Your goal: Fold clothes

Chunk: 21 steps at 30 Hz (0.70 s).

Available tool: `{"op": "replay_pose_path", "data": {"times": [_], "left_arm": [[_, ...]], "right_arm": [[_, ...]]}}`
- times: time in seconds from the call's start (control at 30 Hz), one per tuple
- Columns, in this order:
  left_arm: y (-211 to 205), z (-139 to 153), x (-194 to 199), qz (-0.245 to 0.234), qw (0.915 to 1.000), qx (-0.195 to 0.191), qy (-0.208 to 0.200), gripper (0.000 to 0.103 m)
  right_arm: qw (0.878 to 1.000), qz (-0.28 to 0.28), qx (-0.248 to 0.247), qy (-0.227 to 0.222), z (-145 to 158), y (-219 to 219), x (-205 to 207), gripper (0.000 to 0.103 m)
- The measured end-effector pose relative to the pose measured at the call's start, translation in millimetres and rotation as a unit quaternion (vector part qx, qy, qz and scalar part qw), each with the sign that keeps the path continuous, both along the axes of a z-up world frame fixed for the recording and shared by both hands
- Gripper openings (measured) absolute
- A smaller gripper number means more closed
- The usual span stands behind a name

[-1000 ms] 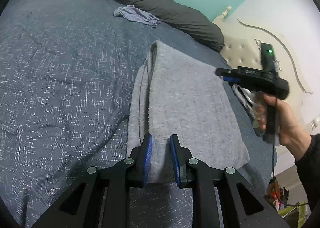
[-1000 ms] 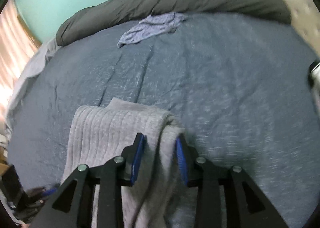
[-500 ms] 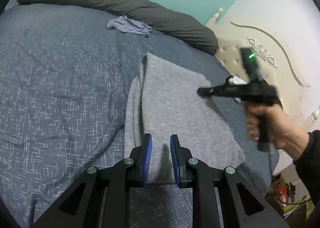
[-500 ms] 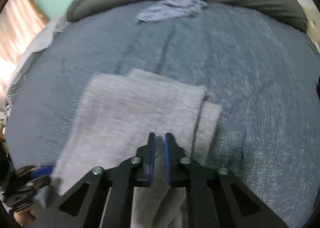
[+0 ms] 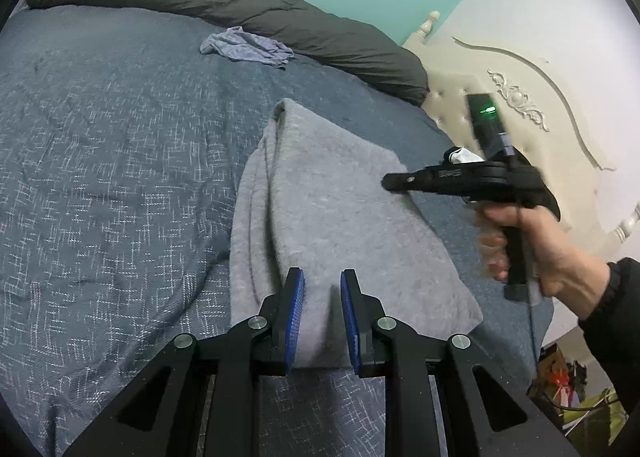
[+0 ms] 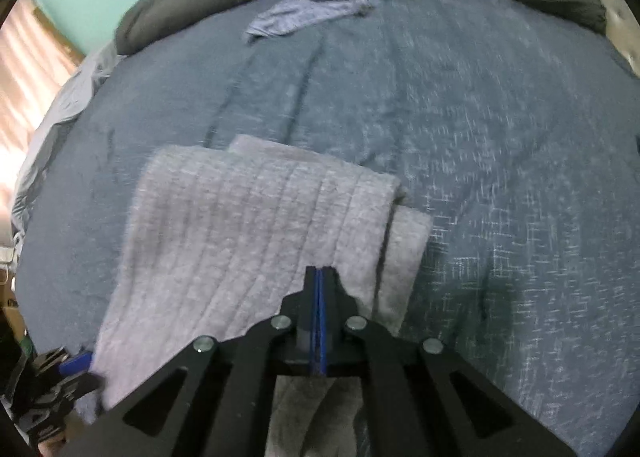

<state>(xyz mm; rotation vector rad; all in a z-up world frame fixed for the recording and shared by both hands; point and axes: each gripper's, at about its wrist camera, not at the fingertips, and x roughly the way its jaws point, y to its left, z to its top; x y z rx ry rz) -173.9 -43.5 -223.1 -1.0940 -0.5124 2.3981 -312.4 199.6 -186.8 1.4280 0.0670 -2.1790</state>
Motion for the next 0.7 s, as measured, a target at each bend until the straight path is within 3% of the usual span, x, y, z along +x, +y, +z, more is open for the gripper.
{"op": "replay_pose_path", "data": {"times": [0.13, 0.3, 0.53, 0.7], "left_arm": [[-1.8, 0.3, -0.4, 0.001, 1.0000, 0.003, -0.001, 0.021], [-1.8, 0.5, 0.8, 0.003, 1.0000, 0.004, -0.003, 0.021], [-7.2, 0.0, -0.4, 0.005, 0.9999, 0.007, -0.005, 0.021], [-8.8, -2.4, -1.1, 0.003, 0.9999, 0.009, -0.012, 0.021]], "right_arm": [[0.999, 0.032, -0.023, 0.001, 20.3, -6.3, 30.9, 0.000], [0.997, 0.067, -0.001, -0.027, 2.1, -23.1, 59.3, 0.000], [0.998, 0.049, 0.014, -0.046, -35.0, -24.6, 55.6, 0.000], [0.999, 0.034, 0.016, -0.017, -16.7, -13.5, 56.1, 0.000]]}}
